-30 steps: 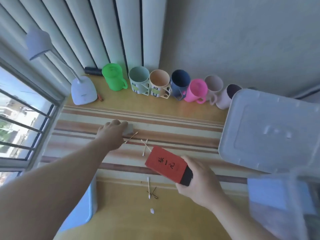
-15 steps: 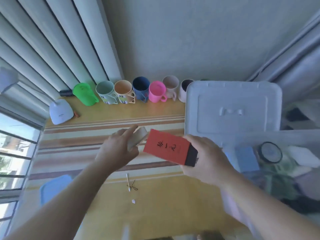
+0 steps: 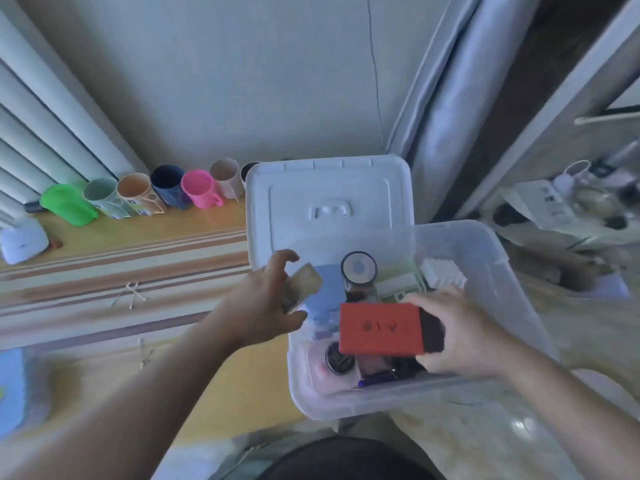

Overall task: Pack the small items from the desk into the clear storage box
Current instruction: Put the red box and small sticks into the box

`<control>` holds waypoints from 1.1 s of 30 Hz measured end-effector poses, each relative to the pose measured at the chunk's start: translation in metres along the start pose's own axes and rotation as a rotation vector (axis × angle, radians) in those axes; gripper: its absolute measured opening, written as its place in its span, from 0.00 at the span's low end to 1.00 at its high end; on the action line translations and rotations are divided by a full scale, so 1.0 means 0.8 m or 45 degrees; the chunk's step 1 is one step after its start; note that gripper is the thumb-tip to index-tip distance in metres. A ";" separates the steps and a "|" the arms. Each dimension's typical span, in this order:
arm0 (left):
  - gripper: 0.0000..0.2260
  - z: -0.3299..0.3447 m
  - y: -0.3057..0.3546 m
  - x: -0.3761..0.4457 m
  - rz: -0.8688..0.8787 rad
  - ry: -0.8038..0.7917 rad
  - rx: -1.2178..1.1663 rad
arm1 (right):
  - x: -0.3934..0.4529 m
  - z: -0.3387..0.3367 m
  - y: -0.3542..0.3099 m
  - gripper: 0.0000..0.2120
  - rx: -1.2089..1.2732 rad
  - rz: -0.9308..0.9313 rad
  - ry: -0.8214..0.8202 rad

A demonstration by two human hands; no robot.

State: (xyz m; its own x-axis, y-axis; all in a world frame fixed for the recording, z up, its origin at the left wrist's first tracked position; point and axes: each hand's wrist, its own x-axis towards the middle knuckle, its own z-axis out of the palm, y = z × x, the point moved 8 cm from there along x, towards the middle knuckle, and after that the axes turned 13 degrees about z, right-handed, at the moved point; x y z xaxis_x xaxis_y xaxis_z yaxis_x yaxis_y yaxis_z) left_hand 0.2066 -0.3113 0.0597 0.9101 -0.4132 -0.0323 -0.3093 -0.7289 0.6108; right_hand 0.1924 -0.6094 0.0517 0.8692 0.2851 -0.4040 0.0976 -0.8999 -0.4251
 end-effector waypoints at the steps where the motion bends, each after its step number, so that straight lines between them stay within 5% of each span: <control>1: 0.31 0.010 0.012 0.007 0.011 0.001 0.009 | -0.001 0.017 0.006 0.31 -0.037 -0.028 -0.064; 5: 0.22 0.033 0.049 0.029 0.064 0.021 0.033 | 0.015 0.067 -0.001 0.27 0.005 -0.093 -0.253; 9: 0.27 0.047 0.067 0.039 0.125 0.011 0.117 | 0.035 0.096 -0.019 0.25 0.071 -0.163 -0.357; 15: 0.28 0.058 0.069 0.032 0.049 0.075 0.131 | 0.032 0.111 -0.011 0.47 0.140 -0.122 -0.530; 21: 0.30 0.089 0.081 0.031 0.037 0.007 0.057 | 0.033 0.045 0.049 0.33 0.332 0.113 -0.163; 24: 0.30 0.112 0.096 0.043 0.090 -0.076 0.038 | 0.029 0.024 0.051 0.32 0.353 0.011 0.009; 28: 0.29 0.142 0.130 0.070 0.200 -0.095 0.033 | 0.028 0.011 0.041 0.27 0.008 -0.173 0.193; 33: 0.30 0.190 0.162 0.097 0.254 -0.191 0.034 | 0.028 0.017 0.087 0.22 -0.275 -0.070 0.031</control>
State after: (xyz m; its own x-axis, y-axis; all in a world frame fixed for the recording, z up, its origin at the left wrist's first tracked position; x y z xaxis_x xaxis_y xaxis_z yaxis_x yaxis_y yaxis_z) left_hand 0.1954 -0.5210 0.0161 0.7798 -0.6252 -0.0316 -0.4877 -0.6383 0.5956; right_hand 0.2124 -0.6616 0.0021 0.8707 0.3303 -0.3644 0.2448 -0.9336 -0.2616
